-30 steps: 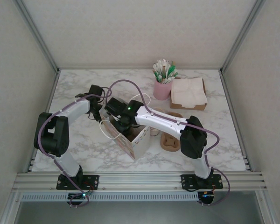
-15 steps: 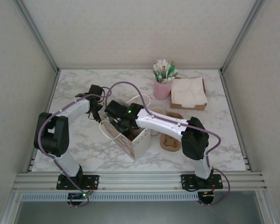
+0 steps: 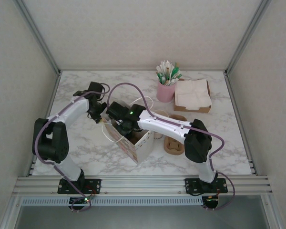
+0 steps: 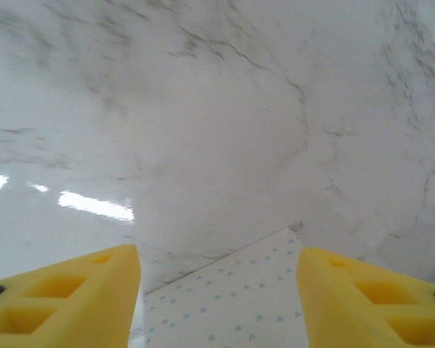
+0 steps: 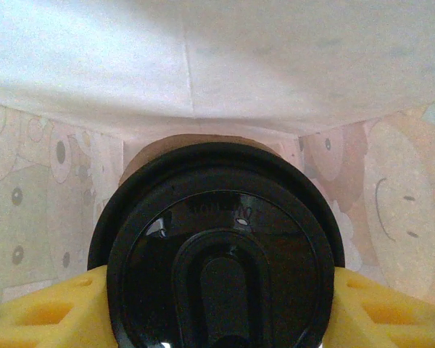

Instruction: Pack the takeout coffee

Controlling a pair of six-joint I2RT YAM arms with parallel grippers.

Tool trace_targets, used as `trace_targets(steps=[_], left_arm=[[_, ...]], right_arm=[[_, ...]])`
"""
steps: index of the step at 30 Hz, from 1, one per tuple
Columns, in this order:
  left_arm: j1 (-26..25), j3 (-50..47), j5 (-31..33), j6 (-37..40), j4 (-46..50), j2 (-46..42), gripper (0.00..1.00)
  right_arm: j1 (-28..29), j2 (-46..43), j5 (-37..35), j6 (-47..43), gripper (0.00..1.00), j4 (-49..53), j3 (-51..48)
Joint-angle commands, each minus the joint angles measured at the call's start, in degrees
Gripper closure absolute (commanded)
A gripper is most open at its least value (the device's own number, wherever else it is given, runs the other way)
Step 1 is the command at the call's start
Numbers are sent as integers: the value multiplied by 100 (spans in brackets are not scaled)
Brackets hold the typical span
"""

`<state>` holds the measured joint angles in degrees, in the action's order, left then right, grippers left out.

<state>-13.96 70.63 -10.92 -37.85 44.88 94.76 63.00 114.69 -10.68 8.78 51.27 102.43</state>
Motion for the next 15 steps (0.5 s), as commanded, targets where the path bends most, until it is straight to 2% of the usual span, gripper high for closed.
trace_targets(steps=[1,6,11,15], left_arm=[[162,153,792,-324,652,-510,39],[217,114,1170,-573,899,-1245,36],[204,-96,1138,-809,995,-1856,34],[206,-323,1164,-939,1029,-2322,33]], right_arm=[[-72,279,74,128,41,714,207],[-70,249,187,218,32,912,723],[-76,50,204,285,23,957,903],[-74,-126,229,370,22,807,814]])
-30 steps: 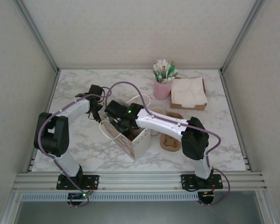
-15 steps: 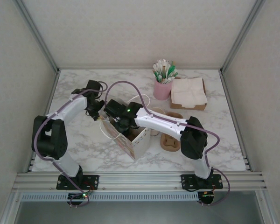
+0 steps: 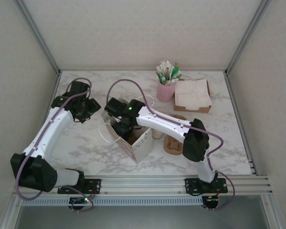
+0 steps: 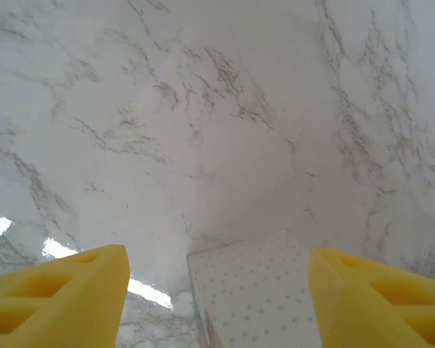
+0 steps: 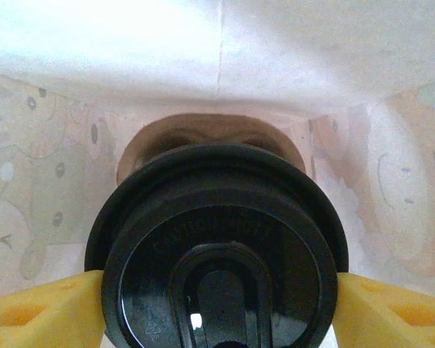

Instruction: Pack the takeout coffee

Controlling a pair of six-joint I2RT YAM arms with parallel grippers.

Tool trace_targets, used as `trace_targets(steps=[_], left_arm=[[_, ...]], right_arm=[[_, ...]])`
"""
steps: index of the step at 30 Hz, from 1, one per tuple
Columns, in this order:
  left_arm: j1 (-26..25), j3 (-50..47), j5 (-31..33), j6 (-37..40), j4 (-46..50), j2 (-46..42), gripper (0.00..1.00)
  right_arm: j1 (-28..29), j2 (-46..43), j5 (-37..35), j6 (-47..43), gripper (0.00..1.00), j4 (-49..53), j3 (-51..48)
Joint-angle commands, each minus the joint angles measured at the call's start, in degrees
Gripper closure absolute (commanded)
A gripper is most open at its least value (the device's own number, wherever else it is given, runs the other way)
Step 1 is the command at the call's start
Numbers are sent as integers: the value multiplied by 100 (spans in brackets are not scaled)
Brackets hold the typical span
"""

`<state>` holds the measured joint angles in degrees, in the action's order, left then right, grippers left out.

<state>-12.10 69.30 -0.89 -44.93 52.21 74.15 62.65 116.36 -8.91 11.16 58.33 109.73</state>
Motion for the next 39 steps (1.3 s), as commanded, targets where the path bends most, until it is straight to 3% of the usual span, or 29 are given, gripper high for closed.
trace_targets(steps=[1,16,26,33,39], left_arm=[[16,-218,131,-249,316,-332,33],[-25,-95,-288,-162,835,-1101,32],[-308,40,-743,-131,610,-1240,31],[-461,268,-773,-176,602,-1219,31],[-517,482,-720,-131,761,-1222,31]], right_arm=[[-41,-289,64,130,21,104,88],[-36,-522,134,298,15,446,700],[-31,-772,-1,358,15,764,1343],[-30,-1033,-52,345,20,877,1413],[-2,-1251,2,343,34,1152,1250]])
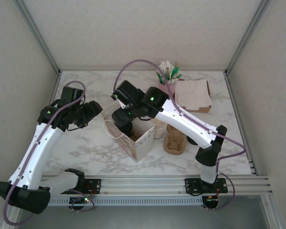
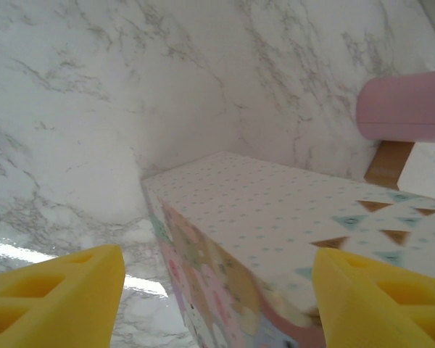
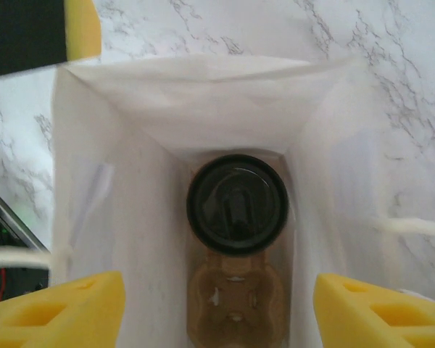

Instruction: Pack the takeout coffee

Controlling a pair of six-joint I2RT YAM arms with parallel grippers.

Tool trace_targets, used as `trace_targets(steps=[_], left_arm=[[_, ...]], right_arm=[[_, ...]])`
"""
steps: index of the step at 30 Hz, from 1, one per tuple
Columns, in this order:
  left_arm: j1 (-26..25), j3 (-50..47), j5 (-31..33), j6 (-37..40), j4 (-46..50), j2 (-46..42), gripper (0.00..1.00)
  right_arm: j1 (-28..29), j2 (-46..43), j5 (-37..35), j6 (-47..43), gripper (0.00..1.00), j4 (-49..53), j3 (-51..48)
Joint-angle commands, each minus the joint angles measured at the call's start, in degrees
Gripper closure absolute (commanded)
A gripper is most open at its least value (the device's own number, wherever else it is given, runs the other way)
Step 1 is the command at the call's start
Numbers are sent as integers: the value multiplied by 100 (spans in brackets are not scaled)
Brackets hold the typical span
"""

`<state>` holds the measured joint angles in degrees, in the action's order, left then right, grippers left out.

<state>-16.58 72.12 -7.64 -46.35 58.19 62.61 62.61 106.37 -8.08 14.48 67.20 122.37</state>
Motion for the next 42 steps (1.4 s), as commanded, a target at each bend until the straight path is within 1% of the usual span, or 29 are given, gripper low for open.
trace_targets(steps=[1,5,10,15,18,22,29,32,36,42], left_arm=[[-77,216,-53,20,174,-64,31],[-104,349,-133,122,242,-30,31],[-117,525,-145,378,349,56,31],[-116,751,-172,796,426,94,29],[-127,854,-170,1044,413,81,29],[-126,951,-98,1296,288,15,28],[-126,1006,66,1433,43,-89,26],[-126,980,112,1392,-48,-120,25],[-129,962,191,1344,-93,-160,24],[-126,867,298,1253,-194,-218,24]], right_arm=[[23,-310,-71,-2,35,291,-97],[126,-540,-31,-56,41,355,-333],[255,-711,-46,-111,43,381,-459],[335,-937,-212,-130,46,383,-622],[349,-1261,-382,-130,49,170,-951],[353,-1801,-755,-111,49,-328,-1435],[296,-2560,-1782,14,47,-986,-1953],[134,-2880,-2087,160,46,-1203,-2177],[-287,-3260,-2146,448,45,-1489,-2487],[-992,-3350,-2215,814,45,-1412,-2533]])
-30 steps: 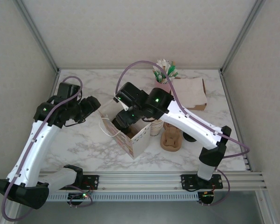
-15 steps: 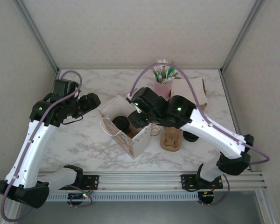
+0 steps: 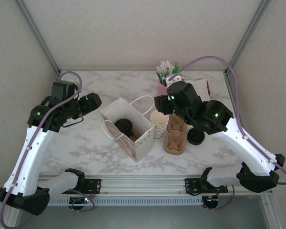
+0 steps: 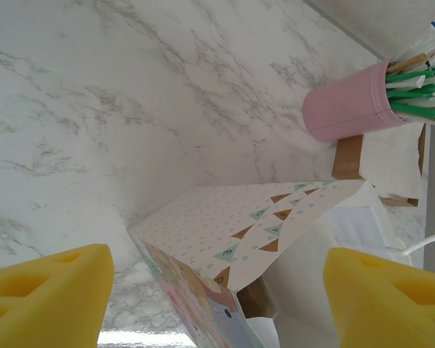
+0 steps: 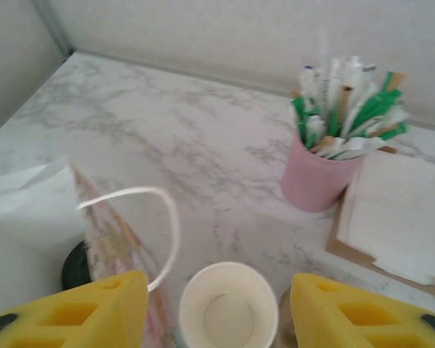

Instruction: Pack the takeout coffee

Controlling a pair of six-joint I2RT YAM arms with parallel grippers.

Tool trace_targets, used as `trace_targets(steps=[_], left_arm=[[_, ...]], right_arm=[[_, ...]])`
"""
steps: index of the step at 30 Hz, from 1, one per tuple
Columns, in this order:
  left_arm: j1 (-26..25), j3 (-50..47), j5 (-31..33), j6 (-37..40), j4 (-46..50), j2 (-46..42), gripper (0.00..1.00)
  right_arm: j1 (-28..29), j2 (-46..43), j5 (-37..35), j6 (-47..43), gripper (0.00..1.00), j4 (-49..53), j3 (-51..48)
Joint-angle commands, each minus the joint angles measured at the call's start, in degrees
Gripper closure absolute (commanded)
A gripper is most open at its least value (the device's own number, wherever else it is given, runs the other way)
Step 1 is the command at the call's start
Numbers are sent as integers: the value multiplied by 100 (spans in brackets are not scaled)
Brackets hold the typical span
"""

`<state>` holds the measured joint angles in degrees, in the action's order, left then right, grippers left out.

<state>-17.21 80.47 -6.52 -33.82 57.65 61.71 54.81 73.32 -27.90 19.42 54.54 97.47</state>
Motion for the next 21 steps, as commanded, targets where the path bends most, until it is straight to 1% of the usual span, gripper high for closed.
trace_targets(steps=[1,4,8,13,15,18,21], left_arm=[[-63,7,230,-17,-156,-150,24],[-63,-60,492,-78,-184,-234,24],[-63,-158,567,-187,-307,-322,24],[-62,-190,465,-325,-460,-318,24],[-63,-159,418,-318,-447,-292,24],[-63,-161,323,-309,-463,-274,25],[-65,-169,146,-237,-577,-265,26]], right_arm=[[-352,-36,-229,347,45,-131,-40],[-852,2,-148,535,45,-86,15],[-1576,114,221,742,45,-128,56],[-2582,478,1274,1100,45,-207,179],[-2892,643,1609,1177,46,-243,281],[-3173,901,2062,1045,46,-501,391],[-3220,1176,2495,579,46,-938,456]])
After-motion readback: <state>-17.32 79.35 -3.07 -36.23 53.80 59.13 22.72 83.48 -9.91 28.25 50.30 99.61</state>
